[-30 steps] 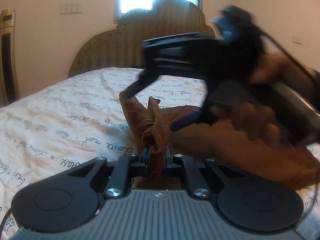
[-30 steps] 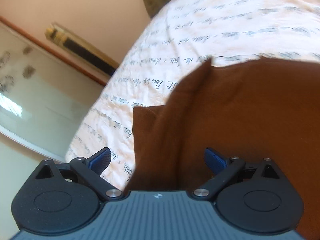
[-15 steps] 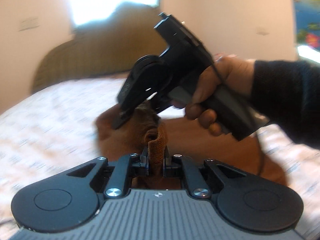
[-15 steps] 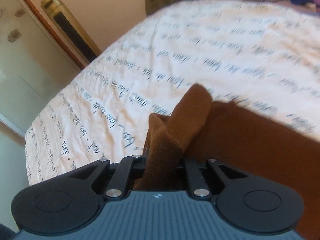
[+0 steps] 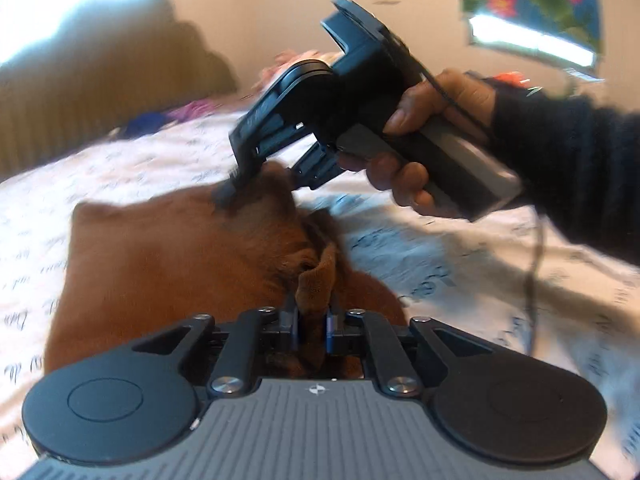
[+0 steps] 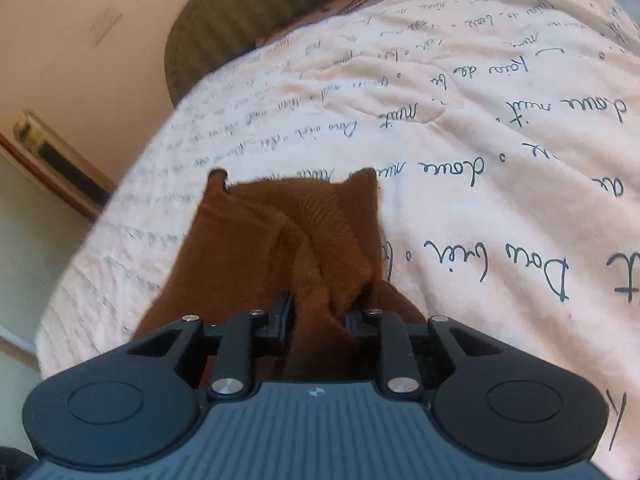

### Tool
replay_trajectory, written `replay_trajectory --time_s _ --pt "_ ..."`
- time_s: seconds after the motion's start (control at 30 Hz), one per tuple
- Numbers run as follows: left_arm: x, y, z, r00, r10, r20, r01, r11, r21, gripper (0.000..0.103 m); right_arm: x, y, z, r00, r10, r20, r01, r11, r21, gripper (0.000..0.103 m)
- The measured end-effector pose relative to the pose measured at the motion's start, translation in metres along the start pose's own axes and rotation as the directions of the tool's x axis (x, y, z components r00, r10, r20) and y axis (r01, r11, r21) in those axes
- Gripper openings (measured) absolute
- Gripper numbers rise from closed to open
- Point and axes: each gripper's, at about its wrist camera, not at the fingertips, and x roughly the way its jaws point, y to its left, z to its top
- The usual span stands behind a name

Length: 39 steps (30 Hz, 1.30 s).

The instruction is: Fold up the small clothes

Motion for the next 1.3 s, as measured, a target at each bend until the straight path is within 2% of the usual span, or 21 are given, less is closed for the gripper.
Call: replay_trajectory --time_s 0.03,0.07,0.1,0.13,0.17,0.23,0.3,0.37,0.47,0.5,0.6,0.8,0.83,0.87,0.9,0.97,1.07,1.17,1.23,1.27,1.3 --pt "-0.008 0.01 -0.001 1.0 -0.011 0.013 0.011 1.0 0.001 0.029 -0.009 -0.003 0.0 0.999 0.024 0.042 -0.026 0.999 0.024 0.039" --pt "-0.018 0.011 -0.001 0.999 -0.029 0.018 0.029 1.0 -0.007 0.036 -0.018 -0.006 0.001 0.996 0.037 0.085 -0.041 0.998 0.04 0.058" --pt "-0.031 0.018 -0.002 0.999 -0.046 0.028 0.047 0.998 -0.031 0.057 -0.028 -0.008 0.002 0.991 0.047 0.126 -0.053 0.997 0.047 0.071" --pt "-0.044 0.028 -0.005 0.997 -0.052 0.053 0.055 0.996 -0.063 0.072 -0.034 -0.009 0.002 0.988 0.051 0.146 -0.057 0.997 0.043 0.071" --pt "-0.056 0.035 -0.007 0.996 -0.034 0.083 0.041 0.995 -0.087 0.075 -0.036 -0.008 0.003 0.989 0.052 0.135 -0.057 0.998 0.034 0.071" --pt "-0.072 0.043 -0.01 0.993 0.041 0.107 -0.031 0.996 -0.088 0.075 -0.037 -0.005 0.0 0.995 0.046 0.092 -0.047 0.999 0.012 0.071" --pt "-0.081 0.048 -0.017 0.986 0.137 0.093 -0.13 0.988 -0.084 0.075 -0.039 0.0 -0.007 0.997 0.014 0.073 -0.013 1.0 -0.015 0.071" --pt "-0.082 0.054 -0.03 0.976 0.209 0.057 -0.204 0.976 -0.075 0.072 -0.05 0.003 -0.02 0.996 0.0 0.09 0.002 1.0 -0.017 0.071" --pt "-0.074 0.06 -0.041 0.962 0.271 -0.01 -0.271 0.958 -0.091 0.066 -0.069 0.014 -0.041 0.991 0.044 0.128 -0.042 0.999 -0.017 0.071" --pt "-0.075 0.065 -0.041 0.964 0.267 -0.023 -0.268 0.958 -0.106 0.062 -0.074 0.02 -0.05 0.99 0.058 0.13 -0.055 0.998 -0.025 0.071" --pt "-0.075 0.066 -0.039 0.966 0.26 -0.003 -0.259 0.96 -0.104 0.061 -0.079 0.043 -0.074 0.994 0.067 0.088 -0.059 0.995 -0.081 0.071" --pt "-0.047 0.066 -0.035 0.951 0.307 -0.028 -0.308 0.946 -0.105 0.057 -0.076 0.06 -0.113 0.999 -0.046 0.013 0.048 0.99 -0.129 0.069" --pt "-0.048 0.067 -0.036 0.95 0.311 -0.029 -0.312 0.944 -0.11 0.05 -0.072 0.062 -0.12 0.998 -0.069 0.002 0.069 0.987 -0.143 0.063" --pt "-0.045 0.068 -0.036 0.948 0.317 -0.033 -0.318 0.942 -0.111 0.039 -0.069 0.064 -0.127 0.996 -0.087 -0.004 0.085 0.982 -0.17 0.04" --pt "-0.044 0.07 -0.035 0.95 0.309 -0.038 -0.311 0.943 -0.116 0.016 -0.065 0.068 -0.132 0.994 -0.11 -0.003 0.107 0.973 -0.202 0.014" --pt "-0.05 0.078 -0.033 0.953 0.302 -0.028 -0.302 0.941 -0.155 0.015 -0.065 0.069 -0.137 0.99 -0.141 0.024 0.143 0.968 -0.205 0.009" --pt "-0.057 0.082 -0.038 0.957 0.288 -0.037 -0.29 0.949 -0.124 0.015 -0.08 0.068 -0.138 0.991 -0.111 0.076 0.123 0.976 -0.178 0.008" --pt "-0.047 0.084 -0.048 0.956 0.285 -0.076 -0.292 0.949 -0.116 0.015 -0.069 0.045 -0.145 0.994 -0.108 0.022 0.11 0.989 -0.094 0.007" --pt "-0.052 0.084 -0.044 0.964 0.254 -0.076 -0.261 0.96 -0.102 0.018 -0.065 0.036 -0.15 0.998 -0.055 0.037 0.057 0.997 -0.048 0.009" --pt "-0.056 0.085 -0.044 0.971 0.226 -0.08 -0.233 0.968 -0.089 0.02 -0.069 0.034 -0.149 0.998 -0.035 0.046 0.036 0.999 -0.017 0.013" --pt "-0.064 0.087 -0.043 0.977 0.199 -0.078 -0.205 0.975 -0.079 0.023 -0.073 0.033 -0.145 0.999 -0.017 0.039 0.017 1.0 0.003 0.025"
